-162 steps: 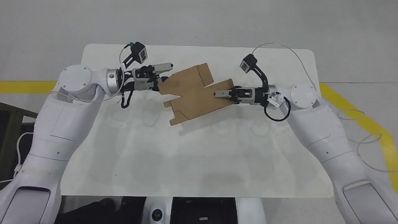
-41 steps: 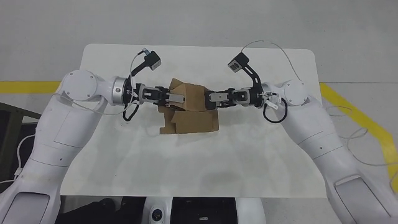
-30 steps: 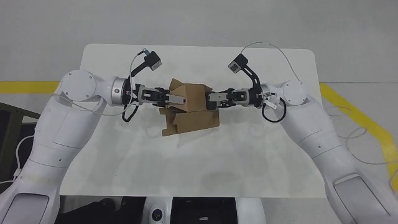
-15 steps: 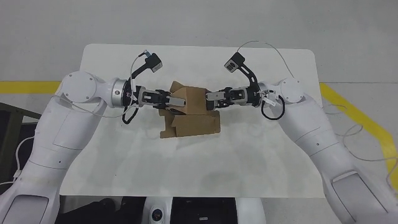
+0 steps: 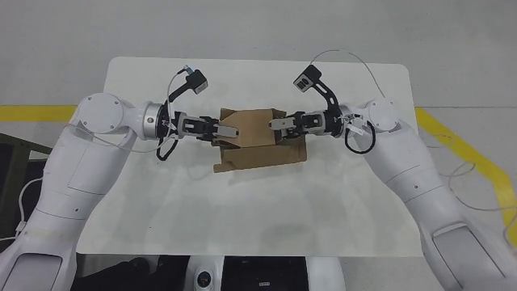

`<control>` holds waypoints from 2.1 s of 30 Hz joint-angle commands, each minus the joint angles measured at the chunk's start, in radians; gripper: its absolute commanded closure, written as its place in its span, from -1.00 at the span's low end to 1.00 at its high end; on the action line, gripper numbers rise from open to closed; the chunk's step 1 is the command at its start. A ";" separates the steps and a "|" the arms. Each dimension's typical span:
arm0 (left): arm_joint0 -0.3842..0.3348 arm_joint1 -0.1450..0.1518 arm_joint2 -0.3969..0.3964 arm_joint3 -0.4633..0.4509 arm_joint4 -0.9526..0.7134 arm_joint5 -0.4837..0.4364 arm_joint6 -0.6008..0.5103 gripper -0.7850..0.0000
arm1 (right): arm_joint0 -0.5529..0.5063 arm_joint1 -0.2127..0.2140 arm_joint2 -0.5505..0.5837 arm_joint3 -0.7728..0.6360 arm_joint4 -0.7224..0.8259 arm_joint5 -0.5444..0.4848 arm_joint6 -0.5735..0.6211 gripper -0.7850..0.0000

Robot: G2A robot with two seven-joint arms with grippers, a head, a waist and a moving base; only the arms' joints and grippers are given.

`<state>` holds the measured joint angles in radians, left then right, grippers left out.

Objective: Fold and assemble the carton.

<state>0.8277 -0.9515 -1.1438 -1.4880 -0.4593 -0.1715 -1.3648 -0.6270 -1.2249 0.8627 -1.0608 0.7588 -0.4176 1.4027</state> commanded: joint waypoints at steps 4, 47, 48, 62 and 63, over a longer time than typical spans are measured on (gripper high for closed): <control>-0.004 -0.002 0.008 0.002 -0.001 0.001 0.003 1.00 | 0.022 -0.014 -0.031 0.014 -0.017 -0.016 -0.016 0.11; -0.004 -0.009 0.004 0.034 -0.159 0.047 -0.003 -1.00 | 0.080 -0.046 -0.106 0.117 -0.127 -0.086 -0.086 1.00; -0.004 -0.010 0.004 0.035 -0.170 0.050 -0.002 -1.00 | 0.080 -0.047 -0.106 0.117 -0.129 -0.088 -0.088 1.00; -0.019 -0.023 0.023 0.025 -0.233 0.081 0.011 -1.00 | 0.082 -0.069 -0.120 0.127 -0.142 -0.096 -0.096 1.00; -0.020 -0.024 0.027 0.024 -0.229 0.083 0.014 -1.00 | 0.082 -0.071 -0.121 0.128 -0.143 -0.096 -0.096 1.00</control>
<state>0.8092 -0.9746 -1.1214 -1.4627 -0.6925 -0.0905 -1.3537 -0.5452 -1.2936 0.7425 -0.9335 0.6160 -0.5134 1.3067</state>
